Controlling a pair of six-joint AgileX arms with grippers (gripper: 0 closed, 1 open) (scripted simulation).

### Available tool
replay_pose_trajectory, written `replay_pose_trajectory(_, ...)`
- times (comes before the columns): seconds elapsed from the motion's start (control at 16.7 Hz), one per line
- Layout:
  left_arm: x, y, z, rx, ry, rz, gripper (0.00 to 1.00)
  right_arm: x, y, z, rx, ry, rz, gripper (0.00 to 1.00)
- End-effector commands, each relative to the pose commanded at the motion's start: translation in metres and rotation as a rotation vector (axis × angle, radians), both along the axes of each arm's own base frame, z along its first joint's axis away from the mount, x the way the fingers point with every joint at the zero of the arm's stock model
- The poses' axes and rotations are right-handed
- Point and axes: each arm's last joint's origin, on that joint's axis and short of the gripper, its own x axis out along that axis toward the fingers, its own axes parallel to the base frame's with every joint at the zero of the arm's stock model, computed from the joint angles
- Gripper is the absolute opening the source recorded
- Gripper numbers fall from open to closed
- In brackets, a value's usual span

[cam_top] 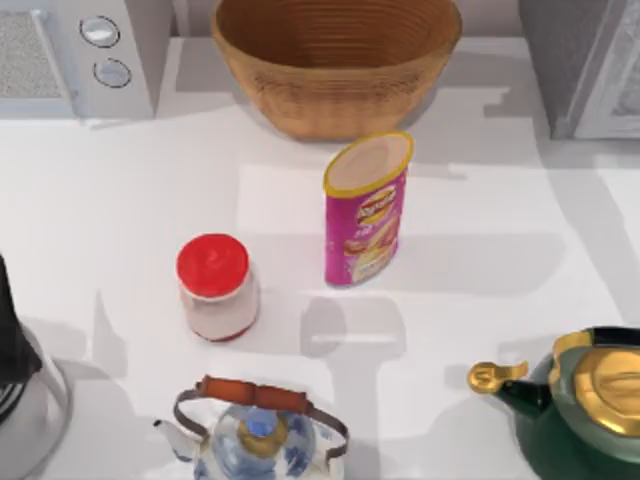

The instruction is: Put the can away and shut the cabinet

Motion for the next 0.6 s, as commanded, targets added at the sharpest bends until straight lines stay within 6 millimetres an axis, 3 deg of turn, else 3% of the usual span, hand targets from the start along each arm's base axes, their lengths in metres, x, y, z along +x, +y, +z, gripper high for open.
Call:
replay_pose_trajectory(0.42,0.000,0.000,0.000,0.000,0.000,0.000,1.00,0.072,0.001,0.031,0.008,-0.044,0.001,0.00)
replay_pose_trajectory(0.6,0.000,0.000,0.000,0.000,0.000,0.000,1.00,0.098,-0.001,0.030,0.010,-0.057,0.005,0.00)
